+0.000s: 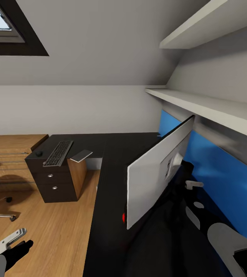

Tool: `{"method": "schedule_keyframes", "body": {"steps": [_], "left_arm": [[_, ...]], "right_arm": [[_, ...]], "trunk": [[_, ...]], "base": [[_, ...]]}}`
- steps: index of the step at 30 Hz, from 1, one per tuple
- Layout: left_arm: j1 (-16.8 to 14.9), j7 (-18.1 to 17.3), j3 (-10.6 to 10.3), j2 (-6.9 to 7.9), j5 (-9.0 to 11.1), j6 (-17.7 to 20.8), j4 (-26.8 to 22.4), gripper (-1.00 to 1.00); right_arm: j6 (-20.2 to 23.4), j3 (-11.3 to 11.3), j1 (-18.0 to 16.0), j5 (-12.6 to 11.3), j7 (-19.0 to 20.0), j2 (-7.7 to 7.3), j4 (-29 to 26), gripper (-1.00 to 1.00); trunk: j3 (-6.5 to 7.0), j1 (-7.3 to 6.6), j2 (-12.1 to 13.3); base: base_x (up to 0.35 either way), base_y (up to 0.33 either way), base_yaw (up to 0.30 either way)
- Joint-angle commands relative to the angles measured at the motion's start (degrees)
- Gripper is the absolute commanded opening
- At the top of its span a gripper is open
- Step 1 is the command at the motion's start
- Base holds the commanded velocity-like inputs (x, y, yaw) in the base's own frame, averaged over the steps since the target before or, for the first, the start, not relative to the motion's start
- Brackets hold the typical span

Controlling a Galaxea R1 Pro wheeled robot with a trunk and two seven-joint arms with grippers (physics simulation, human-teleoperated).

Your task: In the bedroom, organize the workspace by keeping the computer under the desk, ensuring the monitor is on the desk, placing the keyboard on the desk next to the monitor, placing the mouse on the desk next to the keyboard, moving the folder from the swivel chair onto the desk next to the mouse, stacking the notebook on top of the folder with the pen on top of the notebook, and positioning the swivel chair next to the desk.

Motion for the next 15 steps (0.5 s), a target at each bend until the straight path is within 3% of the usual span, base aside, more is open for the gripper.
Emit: {"method": "schedule_keyframes", "body": {"steps": [1, 10, 15], "left_arm": [[-0.1, 0.5, 0.1, -0.04, 0.6, 0.2, -0.1, 1.0], [-0.1, 0.5, 0.1, -0.05, 0.6, 0.2, -0.1, 1.0], [0.0, 0.5, 0.0, -0.05, 0.6, 0.3, -0.1, 1.0]], "right_arm": [[-0.1, 0.5, 0.0, -0.3, -0.4, -0.05, 0.0, 1.0], [-0.1, 0.5, 0.0, -0.3, -0.4, -0.05, 0.0, 1.0], [-0.1, 0.5, 0.0, -0.3, -0.4, -0.05, 0.0, 1.0]], "trunk": [[-0.07, 0.0, 0.0], [-0.07, 0.0, 0.0], [-0.07, 0.0, 0.0]], "base": [[0.0, 0.0, 0.0], [-0.002, 0.0, 0.0], [-0.147, 0.0, 0.0]]}}
